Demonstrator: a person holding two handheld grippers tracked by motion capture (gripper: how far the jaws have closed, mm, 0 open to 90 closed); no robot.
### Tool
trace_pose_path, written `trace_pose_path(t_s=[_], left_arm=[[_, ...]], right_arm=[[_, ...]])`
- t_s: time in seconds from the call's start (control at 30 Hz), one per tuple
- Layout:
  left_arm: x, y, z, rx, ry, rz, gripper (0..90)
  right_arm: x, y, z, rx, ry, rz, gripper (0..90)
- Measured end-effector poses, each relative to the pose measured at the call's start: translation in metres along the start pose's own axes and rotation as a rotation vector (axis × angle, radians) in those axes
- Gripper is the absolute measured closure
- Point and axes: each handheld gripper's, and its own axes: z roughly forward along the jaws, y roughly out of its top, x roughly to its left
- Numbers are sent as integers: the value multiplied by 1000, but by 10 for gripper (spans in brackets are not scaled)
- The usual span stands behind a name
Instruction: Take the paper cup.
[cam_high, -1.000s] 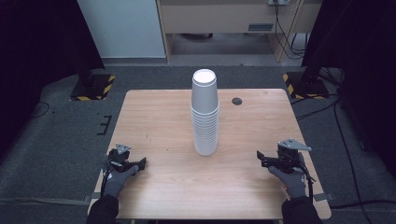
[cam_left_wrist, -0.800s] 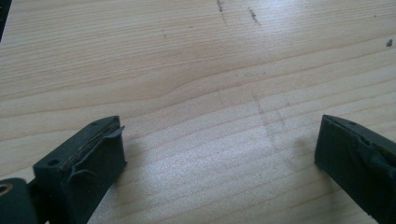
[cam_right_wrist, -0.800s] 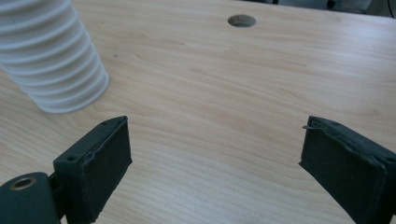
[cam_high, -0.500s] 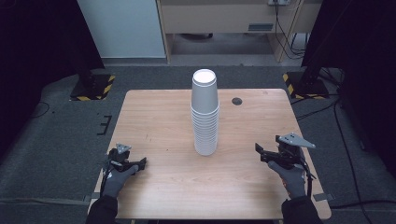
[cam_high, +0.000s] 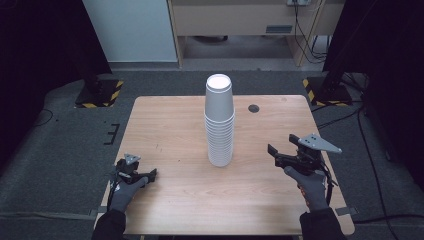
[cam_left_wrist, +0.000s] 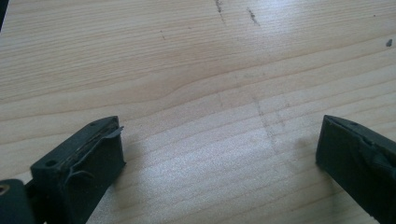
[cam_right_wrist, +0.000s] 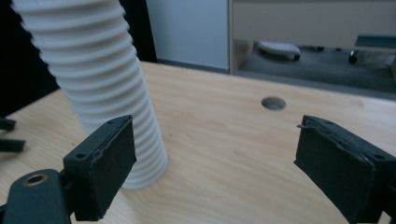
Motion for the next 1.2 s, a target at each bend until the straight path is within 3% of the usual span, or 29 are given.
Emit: trace_pose_path(t_s=[0.4,1.2], left_arm=[[0,0,0,0,0,0,0],[0,0,0,0,0,0,0]], right_arm=[[20,44,2,-77,39,-47,116],[48,83,22,-132,90,-66,108]])
